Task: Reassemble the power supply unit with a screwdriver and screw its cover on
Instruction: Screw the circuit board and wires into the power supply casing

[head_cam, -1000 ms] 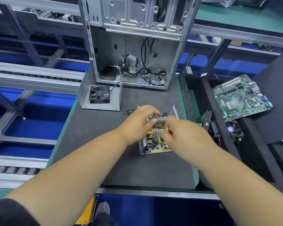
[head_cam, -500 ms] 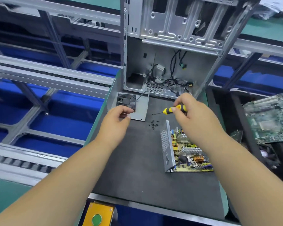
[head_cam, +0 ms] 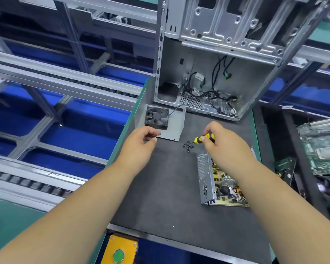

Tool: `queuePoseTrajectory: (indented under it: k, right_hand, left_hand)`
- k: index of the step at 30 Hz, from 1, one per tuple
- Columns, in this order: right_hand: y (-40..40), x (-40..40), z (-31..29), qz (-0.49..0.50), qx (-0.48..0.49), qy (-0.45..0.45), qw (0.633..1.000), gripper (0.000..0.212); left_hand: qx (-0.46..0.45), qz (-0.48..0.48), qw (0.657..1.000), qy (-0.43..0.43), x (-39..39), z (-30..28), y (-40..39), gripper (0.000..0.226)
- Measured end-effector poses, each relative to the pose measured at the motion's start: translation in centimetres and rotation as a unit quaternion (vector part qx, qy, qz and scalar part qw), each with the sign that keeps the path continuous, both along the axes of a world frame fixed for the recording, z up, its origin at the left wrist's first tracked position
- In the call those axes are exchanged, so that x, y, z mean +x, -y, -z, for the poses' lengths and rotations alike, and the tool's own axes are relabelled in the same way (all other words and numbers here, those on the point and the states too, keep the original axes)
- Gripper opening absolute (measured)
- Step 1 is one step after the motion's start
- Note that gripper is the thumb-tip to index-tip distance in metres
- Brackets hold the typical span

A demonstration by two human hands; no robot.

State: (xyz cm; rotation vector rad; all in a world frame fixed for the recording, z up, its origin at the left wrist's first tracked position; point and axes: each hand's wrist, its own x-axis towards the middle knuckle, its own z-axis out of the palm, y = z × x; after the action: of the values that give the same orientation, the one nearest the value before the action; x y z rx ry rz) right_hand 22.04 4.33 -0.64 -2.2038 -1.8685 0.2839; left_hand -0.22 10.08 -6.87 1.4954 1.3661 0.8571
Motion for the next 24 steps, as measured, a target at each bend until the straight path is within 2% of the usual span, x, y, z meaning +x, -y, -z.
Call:
queuePoseTrajectory:
  k: [9, 11, 13, 16, 18, 22, 24]
  right_hand:
    - [0.8, 0.2, -0.1, 0.001, 0.019, -0.033, 0.999, 0.006]
    - [1.4, 0.4, -0.7, 0.013, 0.053, -0.074, 0.996, 0.003]
    - [2.1, 0.8, -1.6, 0.034, 0.096, -0.157, 0.982, 0.004]
    - [3.1, 1.4, -3.2, 0.057, 0.148, -0.290, 0.944, 0.008]
    - [3.8, 1.8, -4.0, 0.066, 0.160, -0.343, 0.923, 0.010]
    - [5.0, 2.7, -4.8, 0.080, 0.163, -0.377, 0.908, 0.009]
    - [5.5, 3.1, -5.1, 0.085, 0.172, -0.375, 0.907, 0.009]
  left_hand:
    - [-0.015, 0.014, 1.000, 0.013, 0.8, 0.1, 0.6, 0.024]
    - [-0.033, 0.008, 0.999, 0.025, 0.9, 0.1, 0.7, 0.023]
    - [-0.060, 0.005, 0.997, 0.038, 1.2, -0.1, 0.9, 0.022]
    - [-0.102, 0.034, 0.988, 0.114, 2.5, -0.9, 1.2, 0.022]
    - [-0.135, 0.060, 0.973, 0.180, 3.6, -1.7, 1.5, 0.024]
    - [-0.223, 0.083, 0.919, 0.314, 5.4, -3.3, 2.2, 0.024]
    - [-0.247, 0.083, 0.900, 0.350, 6.0, -3.9, 2.5, 0.024]
